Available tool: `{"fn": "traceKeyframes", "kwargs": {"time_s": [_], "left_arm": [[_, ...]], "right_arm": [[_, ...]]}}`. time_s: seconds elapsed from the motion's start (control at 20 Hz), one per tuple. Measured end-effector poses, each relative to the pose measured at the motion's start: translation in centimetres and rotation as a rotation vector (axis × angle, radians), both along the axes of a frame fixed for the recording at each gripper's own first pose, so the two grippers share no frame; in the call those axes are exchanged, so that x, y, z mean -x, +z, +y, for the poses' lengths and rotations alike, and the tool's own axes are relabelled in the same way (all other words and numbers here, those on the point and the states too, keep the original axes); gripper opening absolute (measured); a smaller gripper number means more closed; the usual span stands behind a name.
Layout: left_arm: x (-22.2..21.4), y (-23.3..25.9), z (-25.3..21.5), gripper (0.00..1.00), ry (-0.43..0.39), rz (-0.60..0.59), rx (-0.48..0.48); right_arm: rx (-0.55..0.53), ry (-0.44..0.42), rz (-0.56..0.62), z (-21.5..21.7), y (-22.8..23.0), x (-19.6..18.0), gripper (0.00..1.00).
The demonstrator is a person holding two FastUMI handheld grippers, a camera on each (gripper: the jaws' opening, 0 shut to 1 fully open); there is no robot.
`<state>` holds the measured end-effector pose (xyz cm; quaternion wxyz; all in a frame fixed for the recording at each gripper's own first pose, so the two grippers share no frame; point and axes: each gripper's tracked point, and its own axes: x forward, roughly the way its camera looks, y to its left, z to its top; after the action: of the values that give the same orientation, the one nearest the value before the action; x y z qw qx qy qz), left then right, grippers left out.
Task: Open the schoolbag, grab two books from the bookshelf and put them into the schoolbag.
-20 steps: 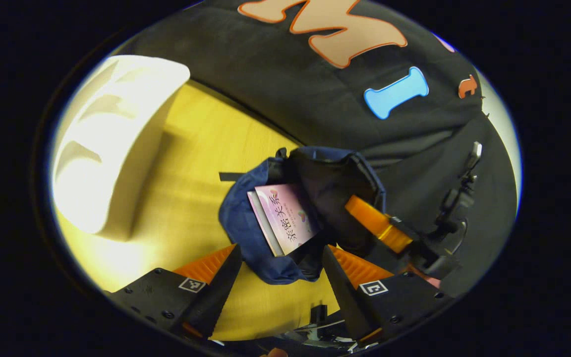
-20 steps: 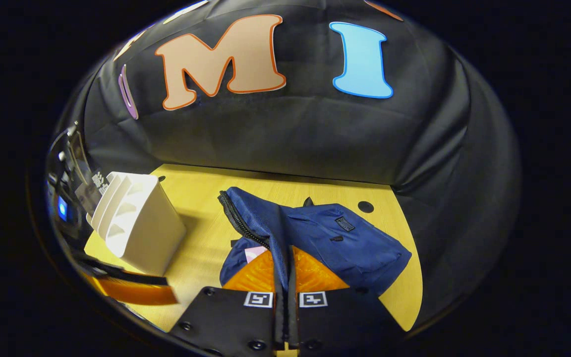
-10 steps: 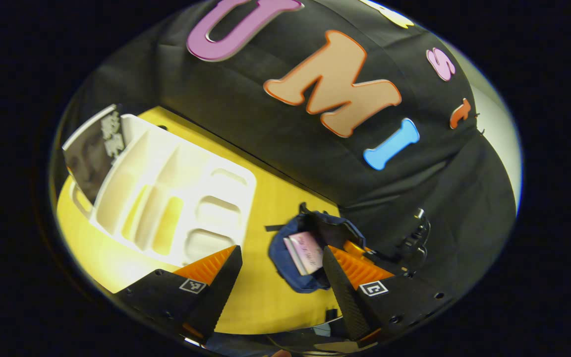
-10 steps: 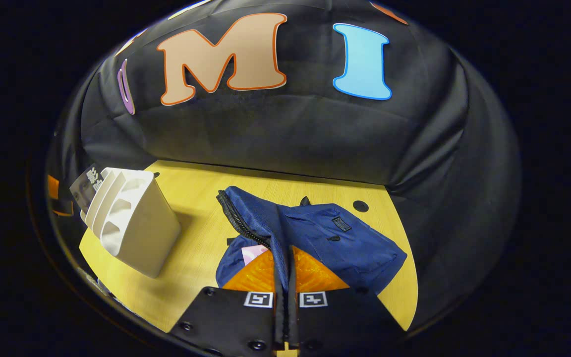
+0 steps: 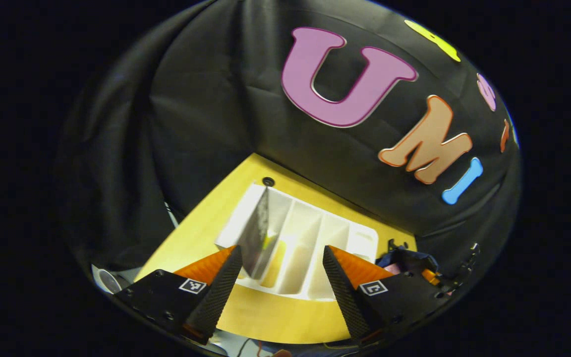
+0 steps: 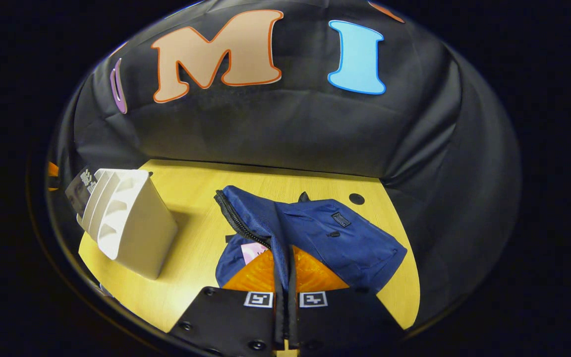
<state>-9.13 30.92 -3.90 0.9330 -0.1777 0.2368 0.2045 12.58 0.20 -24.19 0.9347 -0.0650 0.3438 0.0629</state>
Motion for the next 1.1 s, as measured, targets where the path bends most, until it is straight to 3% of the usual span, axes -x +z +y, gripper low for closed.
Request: {"fn": "traceKeyframes", "kwargs": {"time_s": [0.2,0.5,0.8,0.95,1.0,1.1], "left_arm": [[-1.5,-1.7,3.4,0.95,-0.056,0.102,-0.009],[-4.2,-6.7,4.8,0.95,-0.161,0.329,-0.015],[-6.6,-9.8,4.4,0.94,-0.233,0.454,0.033],[-7.1,-11.6,4.3,0.83,-0.261,0.534,0.049],[-7.3,-12.0,4.4,0.67,-0.266,0.559,0.037],[-7.3,-12.5,4.3,0.56,-0.281,0.597,0.032]], "right_arm": [[0.009,-0.024,0.004,0.0,-0.2,0.1,0.06],[0.041,-0.032,0.021,0.2,-0.7,0.4,0.05],[0.059,-0.037,0.033,0.3,-1.0,0.6,0.06],[0.059,-0.037,0.035,0.3,-1.2,0.6,0.05],[0.062,-0.033,0.036,0.4,-1.2,0.6,0.05],[0.071,-0.024,0.04,0.4,-1.3,0.8,0.05]]}}
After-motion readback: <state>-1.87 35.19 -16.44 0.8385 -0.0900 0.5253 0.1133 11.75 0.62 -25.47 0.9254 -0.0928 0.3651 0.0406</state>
